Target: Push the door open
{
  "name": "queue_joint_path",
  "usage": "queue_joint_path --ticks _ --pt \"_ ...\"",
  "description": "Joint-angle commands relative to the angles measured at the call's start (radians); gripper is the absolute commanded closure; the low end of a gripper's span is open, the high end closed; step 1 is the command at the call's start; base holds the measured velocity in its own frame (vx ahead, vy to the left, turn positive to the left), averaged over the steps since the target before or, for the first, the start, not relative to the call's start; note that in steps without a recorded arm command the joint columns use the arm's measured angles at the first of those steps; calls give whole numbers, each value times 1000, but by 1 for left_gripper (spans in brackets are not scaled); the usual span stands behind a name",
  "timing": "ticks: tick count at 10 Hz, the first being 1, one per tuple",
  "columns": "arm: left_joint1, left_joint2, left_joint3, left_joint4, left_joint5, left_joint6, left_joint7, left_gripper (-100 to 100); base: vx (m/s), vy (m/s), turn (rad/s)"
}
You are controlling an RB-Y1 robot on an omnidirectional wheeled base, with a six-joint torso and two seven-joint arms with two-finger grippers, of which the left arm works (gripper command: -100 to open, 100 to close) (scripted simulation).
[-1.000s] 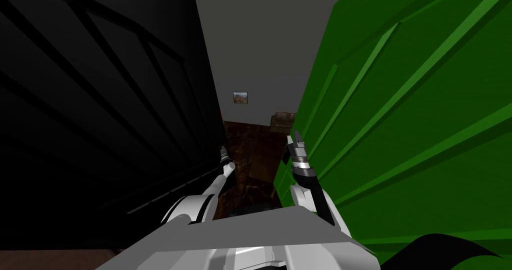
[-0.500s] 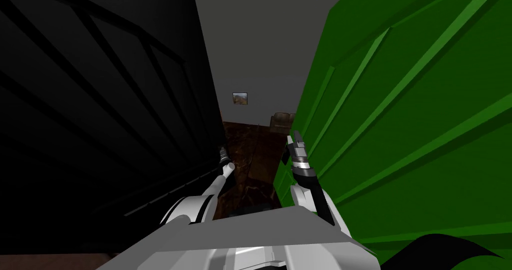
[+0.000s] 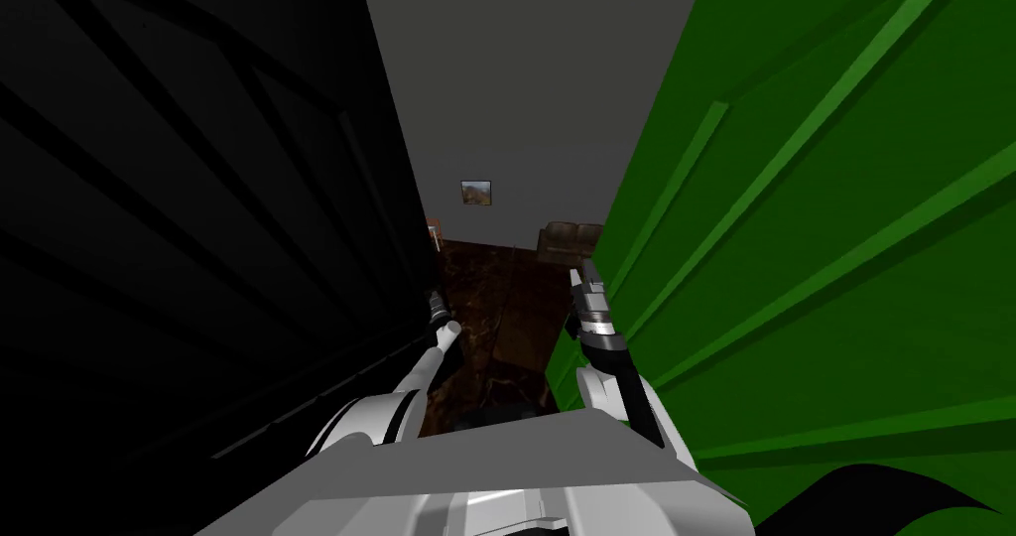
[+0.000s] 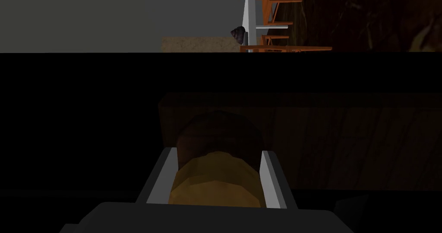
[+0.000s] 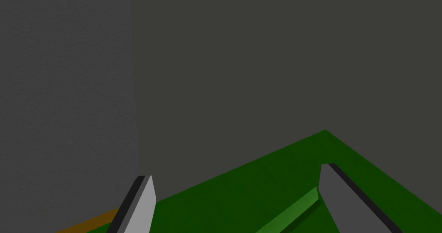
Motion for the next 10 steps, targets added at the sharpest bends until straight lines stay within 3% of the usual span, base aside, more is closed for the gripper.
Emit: queue_joint_path --ticks 1,2,4,6,7,8,9,10 --pt "-36 22 -6 50 -5 -48 40 100 79 2 22" --pt "-36 22 -6 78 -5 -48 40 100 33 16 -7" --pt "-38 26 18 78 34 -73 9 100 178 -6 28" --pt "-39 24 25 78 46 -81 -1 100 168 5 37" --pt "-40 11 39 77 69 -96 -19 100 191 23 33" --pt "-40 11 39 77 69 -96 -19 100 159 13 41" --pt "-26 6 39 54 69 -79 -33 100 58 7 13" --pt "-26 28 54 53 93 -105 -46 100 144 19 -14"
